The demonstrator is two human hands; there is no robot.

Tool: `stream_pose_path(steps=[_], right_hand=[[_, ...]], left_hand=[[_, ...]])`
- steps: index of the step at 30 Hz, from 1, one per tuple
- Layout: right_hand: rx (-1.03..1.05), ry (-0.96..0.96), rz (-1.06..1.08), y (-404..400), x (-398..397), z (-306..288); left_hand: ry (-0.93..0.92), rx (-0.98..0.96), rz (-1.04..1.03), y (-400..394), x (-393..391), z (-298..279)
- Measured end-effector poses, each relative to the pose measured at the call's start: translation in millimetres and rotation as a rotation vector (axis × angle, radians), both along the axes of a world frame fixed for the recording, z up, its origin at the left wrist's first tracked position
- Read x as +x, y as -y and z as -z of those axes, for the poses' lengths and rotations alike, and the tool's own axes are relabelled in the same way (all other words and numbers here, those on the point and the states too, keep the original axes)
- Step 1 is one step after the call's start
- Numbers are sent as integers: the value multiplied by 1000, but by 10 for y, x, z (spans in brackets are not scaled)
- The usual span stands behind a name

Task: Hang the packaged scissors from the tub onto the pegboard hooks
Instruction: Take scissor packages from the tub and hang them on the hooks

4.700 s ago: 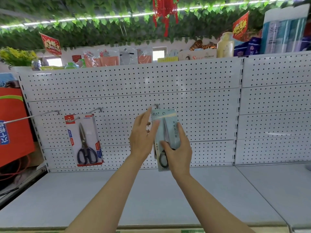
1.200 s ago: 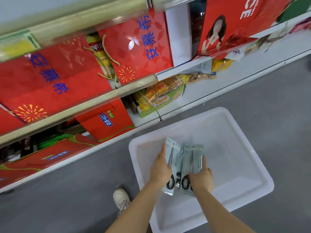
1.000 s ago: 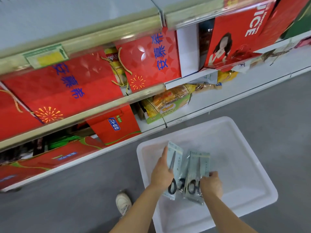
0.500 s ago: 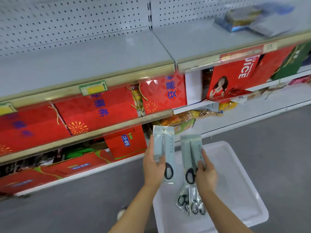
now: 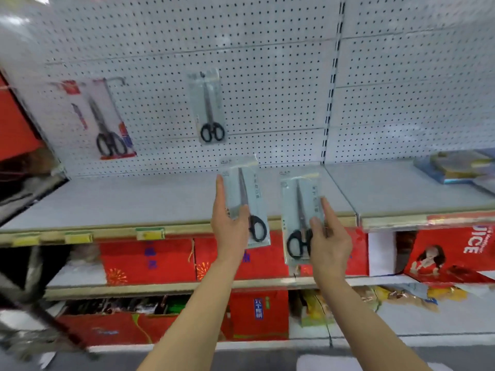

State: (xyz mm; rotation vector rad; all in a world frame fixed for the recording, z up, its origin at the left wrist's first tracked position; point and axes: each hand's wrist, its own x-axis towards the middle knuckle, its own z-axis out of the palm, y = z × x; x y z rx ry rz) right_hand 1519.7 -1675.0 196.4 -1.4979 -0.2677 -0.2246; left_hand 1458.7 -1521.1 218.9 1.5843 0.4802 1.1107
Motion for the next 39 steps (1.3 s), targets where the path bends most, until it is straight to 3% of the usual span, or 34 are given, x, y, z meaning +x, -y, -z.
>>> stream_pose_path(steps=[5, 16, 39], right_hand=[[166, 49, -67, -515, -58, -573], [243, 134, -36, -1315, 145, -1219], [206, 189, -72, -1931, 459, -1408]], left_hand=[[58, 91, -42, -398, 5, -499], [109, 94, 56, -1242, 444, -1340], [109, 128, 114, -1842, 1051, -1404]])
